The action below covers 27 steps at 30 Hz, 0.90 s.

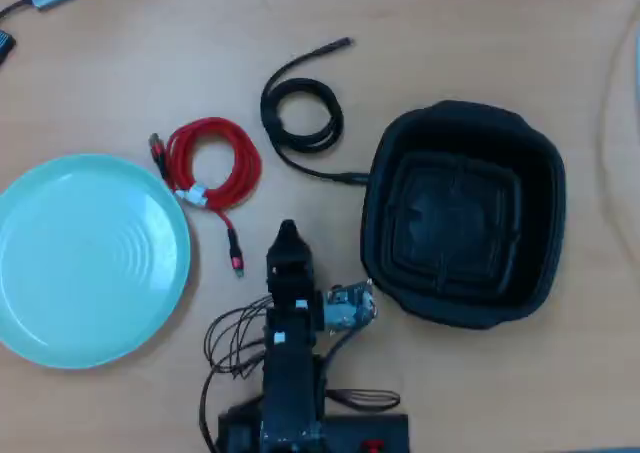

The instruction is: Put a black charging cable in a black bowl and put a red charging cable in a green bowl

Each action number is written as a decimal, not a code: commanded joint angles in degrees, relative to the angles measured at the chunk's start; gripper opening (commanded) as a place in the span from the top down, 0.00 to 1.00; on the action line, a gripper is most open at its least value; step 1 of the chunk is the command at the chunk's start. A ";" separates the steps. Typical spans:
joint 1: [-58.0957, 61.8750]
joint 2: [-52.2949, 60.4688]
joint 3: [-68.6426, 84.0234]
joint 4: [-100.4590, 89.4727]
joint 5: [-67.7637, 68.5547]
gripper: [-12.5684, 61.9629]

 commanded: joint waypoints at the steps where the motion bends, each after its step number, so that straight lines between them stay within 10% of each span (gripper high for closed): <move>1: -0.18 5.45 -10.72 8.44 0.62 0.28; 27: -5.45 -71.81 -124.19 77.43 17.23 0.27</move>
